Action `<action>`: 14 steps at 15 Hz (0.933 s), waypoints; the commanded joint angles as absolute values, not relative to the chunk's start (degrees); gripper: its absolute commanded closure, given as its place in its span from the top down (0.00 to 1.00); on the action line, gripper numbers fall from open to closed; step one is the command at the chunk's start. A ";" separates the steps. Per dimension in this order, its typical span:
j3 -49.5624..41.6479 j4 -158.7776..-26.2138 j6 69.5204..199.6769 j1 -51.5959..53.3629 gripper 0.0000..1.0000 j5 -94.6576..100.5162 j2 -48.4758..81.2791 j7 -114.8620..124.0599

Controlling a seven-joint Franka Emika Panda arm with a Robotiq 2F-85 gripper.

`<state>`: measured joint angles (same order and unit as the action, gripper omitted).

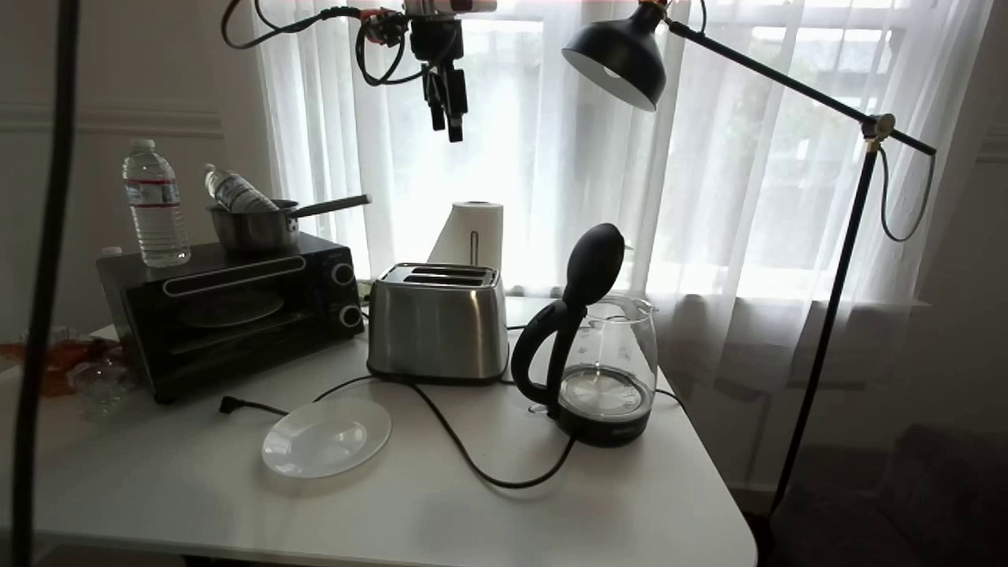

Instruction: Move the paper towel roll to the right

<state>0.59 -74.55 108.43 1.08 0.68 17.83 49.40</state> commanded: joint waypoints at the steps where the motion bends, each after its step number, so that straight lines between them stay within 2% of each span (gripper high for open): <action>1: 0.56 -74.45 108.43 1.08 1.00 0.68 17.83 49.41; 4: 0.41 -72.88 107.71 1.26 1.00 0.87 19.17 50.53; 14: -4.12 -52.31 100.95 6.73 1.00 4.25 36.98 67.64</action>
<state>-2.31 -61.52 104.54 5.43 2.79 30.84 63.29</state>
